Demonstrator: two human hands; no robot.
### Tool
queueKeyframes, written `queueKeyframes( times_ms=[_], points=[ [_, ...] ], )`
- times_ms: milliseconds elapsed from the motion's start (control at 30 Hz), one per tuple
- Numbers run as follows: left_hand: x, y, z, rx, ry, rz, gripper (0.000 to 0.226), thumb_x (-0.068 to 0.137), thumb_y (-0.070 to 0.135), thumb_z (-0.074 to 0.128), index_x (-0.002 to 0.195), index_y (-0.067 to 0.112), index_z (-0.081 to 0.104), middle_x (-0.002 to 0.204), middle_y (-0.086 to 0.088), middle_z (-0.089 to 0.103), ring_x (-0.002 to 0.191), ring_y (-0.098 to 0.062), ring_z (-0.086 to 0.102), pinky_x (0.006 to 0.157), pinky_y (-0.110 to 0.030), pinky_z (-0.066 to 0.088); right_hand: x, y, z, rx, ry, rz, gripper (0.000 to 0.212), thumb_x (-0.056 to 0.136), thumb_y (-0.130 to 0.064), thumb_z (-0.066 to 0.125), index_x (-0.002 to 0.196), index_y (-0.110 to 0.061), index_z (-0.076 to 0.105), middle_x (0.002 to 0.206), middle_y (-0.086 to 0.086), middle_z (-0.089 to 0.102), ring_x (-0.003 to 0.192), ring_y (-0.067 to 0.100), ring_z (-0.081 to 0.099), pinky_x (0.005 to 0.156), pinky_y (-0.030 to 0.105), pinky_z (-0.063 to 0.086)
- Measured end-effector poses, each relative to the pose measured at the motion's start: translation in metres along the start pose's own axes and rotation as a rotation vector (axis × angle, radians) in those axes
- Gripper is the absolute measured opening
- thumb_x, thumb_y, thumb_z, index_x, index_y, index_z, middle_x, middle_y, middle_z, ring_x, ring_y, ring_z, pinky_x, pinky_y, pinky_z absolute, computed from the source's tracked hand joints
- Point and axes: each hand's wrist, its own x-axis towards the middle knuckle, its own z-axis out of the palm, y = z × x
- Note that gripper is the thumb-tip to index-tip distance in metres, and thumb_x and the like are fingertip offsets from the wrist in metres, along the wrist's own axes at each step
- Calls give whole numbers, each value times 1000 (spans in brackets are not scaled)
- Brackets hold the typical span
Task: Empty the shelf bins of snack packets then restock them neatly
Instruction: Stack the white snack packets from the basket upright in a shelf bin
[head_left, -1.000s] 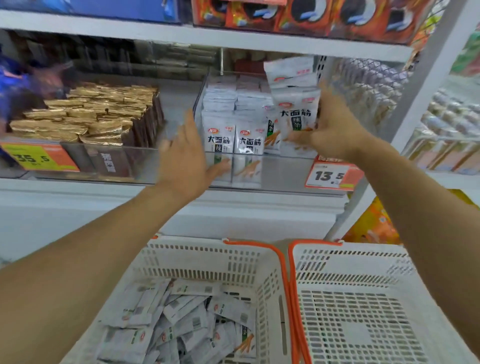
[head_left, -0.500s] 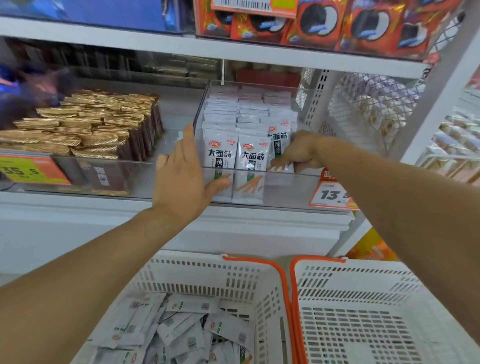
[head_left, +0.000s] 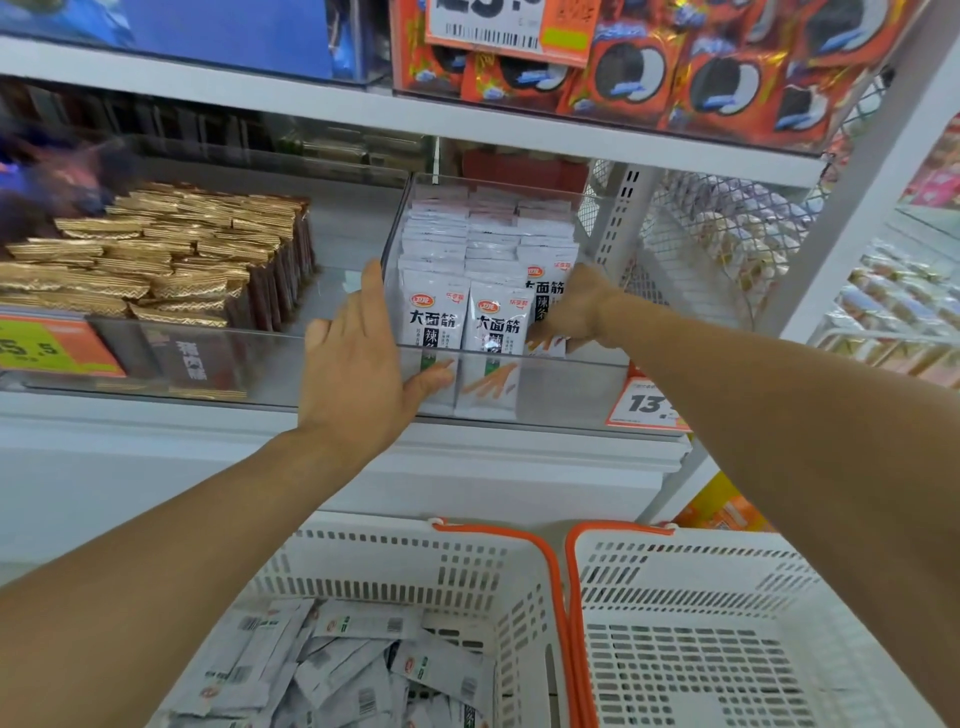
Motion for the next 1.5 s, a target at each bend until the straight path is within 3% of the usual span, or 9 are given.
queueKeyframes(
  times_ms=[133,333,467,567,833,1033,1133,1233,1500],
  points=[
    [-1,-1,1,17,3,4,116,80,67,67,157,1,10,141,-15,51,126,-30,49,94,-38,28,-2,5,-2,68,-131,36,52,75,-1,85,120,1,59,116,16,70,102,27,70,78,37,63],
    [0,-2,2,-8,11,7,115,78,65,70,156,2,14,135,-14,54,122,-30,51,94,-39,30,0,11,-11,127,156,-26,84,54,-6,97,123,-13,49,111,11,67,82,28,74,69,45,64],
    [0,-4,4,-18,13,0,115,77,64,71,156,2,16,134,-14,55,122,-30,51,92,-37,28,0,14,1,265,66,-7,86,56,-2,95,124,-16,44,112,9,68,89,32,73,67,47,64],
    [1,-5,5,-25,19,2,114,77,63,73,156,2,16,137,-13,53,124,-30,50,92,-35,25,2,13,1,259,-46,-14,76,63,3,90,126,-9,50,114,11,68,95,29,71,69,38,63],
    [0,-4,5,-23,23,0,115,77,63,73,157,3,15,142,-13,51,129,-29,48,96,-38,28,-4,12,-18,240,-107,37,47,78,0,83,119,2,60,114,18,67,98,31,68,74,45,64],
    [-1,-3,4,-16,17,-3,114,78,63,71,157,3,15,141,-14,51,127,-30,49,96,-40,30,-12,11,-23,212,13,-79,48,79,0,81,120,-4,55,105,14,74,83,29,76,75,45,63],
    [-1,-3,4,-15,20,-1,114,78,63,71,157,2,15,141,-15,51,127,-31,48,97,-41,30,-16,11,-19,0,168,-157,43,78,-16,86,112,-7,62,101,8,74,81,24,74,74,43,63],
    [-1,-3,5,-15,25,0,115,77,63,73,156,3,15,141,-14,51,127,-31,49,96,-40,30,-20,11,-18,-178,283,-154,34,79,-34,85,89,-5,71,75,5,76,63,16,73,70,35,63],
    [-2,-3,5,-10,25,1,115,76,63,72,156,2,16,138,-15,53,124,-32,50,95,-40,30,-19,6,-16,304,68,91,28,80,-12,84,100,5,73,79,15,77,76,23,77,82,36,63]
  ],
)
